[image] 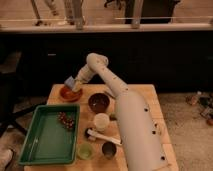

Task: Place sponge in red bowl

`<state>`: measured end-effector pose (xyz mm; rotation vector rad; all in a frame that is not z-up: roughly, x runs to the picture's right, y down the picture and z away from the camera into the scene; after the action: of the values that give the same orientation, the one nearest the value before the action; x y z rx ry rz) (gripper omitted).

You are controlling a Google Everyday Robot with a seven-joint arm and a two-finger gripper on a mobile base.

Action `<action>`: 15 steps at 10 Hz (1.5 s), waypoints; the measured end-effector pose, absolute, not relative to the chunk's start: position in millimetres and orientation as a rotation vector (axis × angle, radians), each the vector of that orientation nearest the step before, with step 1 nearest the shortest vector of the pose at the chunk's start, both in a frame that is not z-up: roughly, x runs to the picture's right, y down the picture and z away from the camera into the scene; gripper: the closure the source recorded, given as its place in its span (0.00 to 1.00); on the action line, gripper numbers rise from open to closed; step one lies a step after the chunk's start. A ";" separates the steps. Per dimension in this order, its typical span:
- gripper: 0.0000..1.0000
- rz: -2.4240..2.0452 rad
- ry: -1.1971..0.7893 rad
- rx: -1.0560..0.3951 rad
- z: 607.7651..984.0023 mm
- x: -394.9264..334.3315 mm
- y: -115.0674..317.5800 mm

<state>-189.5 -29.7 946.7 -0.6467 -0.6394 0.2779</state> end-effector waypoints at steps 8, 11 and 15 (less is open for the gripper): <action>0.44 0.278 -0.639 -0.647 946.7 -189.7 -29.6; 0.20 0.278 -0.639 -0.647 946.7 -189.7 -29.6; 0.20 0.278 -0.639 -0.647 946.8 -189.7 -29.5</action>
<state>-189.7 -29.5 946.8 -0.6469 -0.6394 0.2777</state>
